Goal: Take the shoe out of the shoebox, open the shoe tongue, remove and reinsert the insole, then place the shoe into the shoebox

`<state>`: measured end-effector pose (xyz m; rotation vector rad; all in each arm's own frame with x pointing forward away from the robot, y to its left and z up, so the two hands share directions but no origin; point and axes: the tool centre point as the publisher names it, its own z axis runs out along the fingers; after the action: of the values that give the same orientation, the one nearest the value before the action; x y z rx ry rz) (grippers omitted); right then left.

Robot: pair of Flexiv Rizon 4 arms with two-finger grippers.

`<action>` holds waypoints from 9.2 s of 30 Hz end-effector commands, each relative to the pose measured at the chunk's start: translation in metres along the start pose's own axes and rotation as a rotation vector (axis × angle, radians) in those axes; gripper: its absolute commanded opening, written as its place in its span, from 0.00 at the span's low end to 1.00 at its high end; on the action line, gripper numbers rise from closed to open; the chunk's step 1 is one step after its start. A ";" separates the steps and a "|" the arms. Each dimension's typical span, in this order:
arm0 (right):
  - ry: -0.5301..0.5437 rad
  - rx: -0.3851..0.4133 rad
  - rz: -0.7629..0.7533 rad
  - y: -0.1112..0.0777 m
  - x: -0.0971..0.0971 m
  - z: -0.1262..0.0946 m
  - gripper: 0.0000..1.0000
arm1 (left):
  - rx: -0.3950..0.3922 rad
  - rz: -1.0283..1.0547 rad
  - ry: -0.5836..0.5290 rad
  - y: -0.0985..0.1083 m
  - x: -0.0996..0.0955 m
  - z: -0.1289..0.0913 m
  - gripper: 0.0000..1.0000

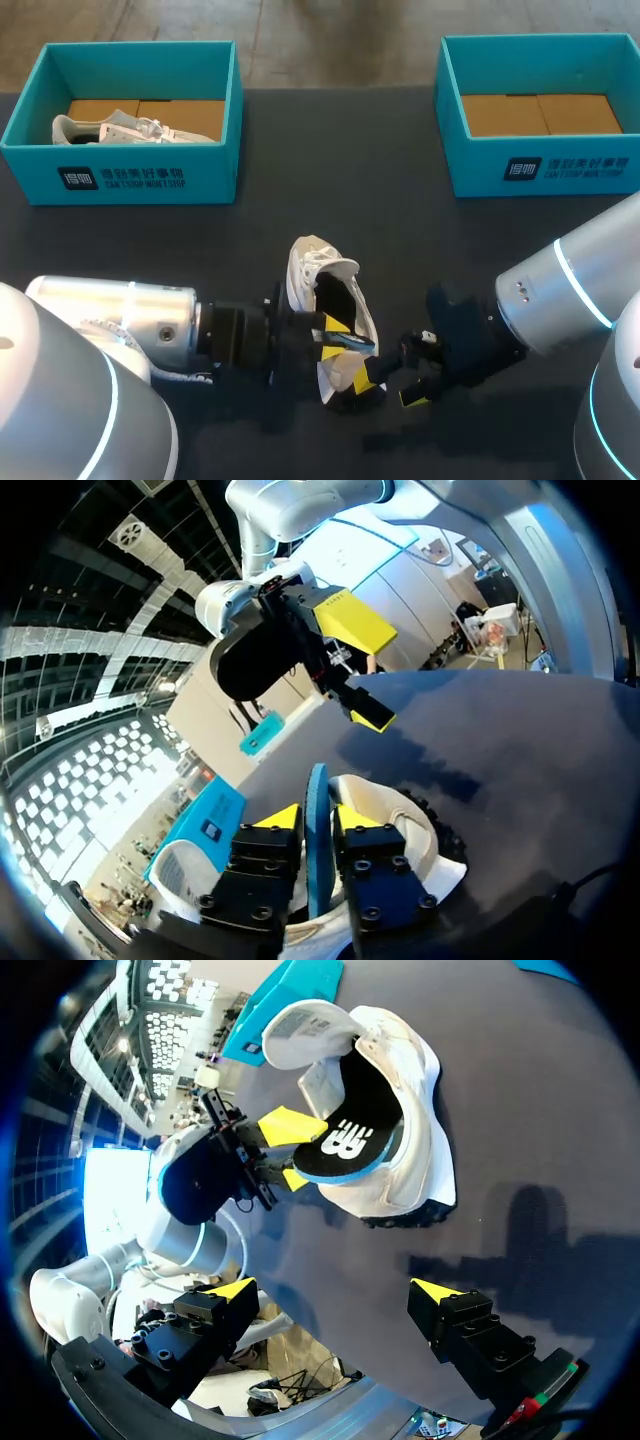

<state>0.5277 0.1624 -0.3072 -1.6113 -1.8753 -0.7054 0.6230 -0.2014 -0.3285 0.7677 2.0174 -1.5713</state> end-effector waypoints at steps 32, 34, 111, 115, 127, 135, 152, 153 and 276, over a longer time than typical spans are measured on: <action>-0.004 -0.004 0.001 -0.002 0.001 0.001 1.00 | -0.072 0.006 -0.002 0.023 0.003 -0.003 0.17; -0.004 -0.004 0.001 -0.002 0.001 0.001 1.00 | -0.064 0.002 -0.001 0.021 0.003 -0.004 0.21; -0.004 -0.004 0.001 -0.002 0.001 0.001 1.00 | -0.134 0.032 0.171 -0.004 -0.004 -0.054 0.23; -0.004 -0.004 0.001 -0.002 0.001 0.001 1.00 | -0.141 0.051 0.243 -0.010 -0.011 -0.060 0.22; 0.003 0.006 0.001 0.002 -0.012 -0.024 1.00 | -0.208 0.108 0.505 -0.027 -0.031 -0.066 0.06; 0.042 -0.005 -0.002 0.003 -0.039 -0.061 1.00 | -0.258 0.128 0.673 -0.034 -0.033 -0.061 0.00; -0.012 0.078 0.005 0.023 -0.061 -0.108 1.00 | -0.313 0.148 0.879 -0.031 -0.034 -0.055 0.00; -0.021 0.086 0.002 0.024 -0.061 -0.112 1.00 | -0.313 0.150 0.892 -0.031 -0.035 -0.055 0.00; -0.076 0.168 -0.086 0.039 -0.084 -0.160 1.00 | -0.227 0.415 1.341 0.040 0.024 -0.006 0.00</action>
<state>0.5898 -0.0038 -0.2535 -1.4739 -2.0105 -0.5143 0.6322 -0.1825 -0.3656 2.3388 2.4350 -0.4827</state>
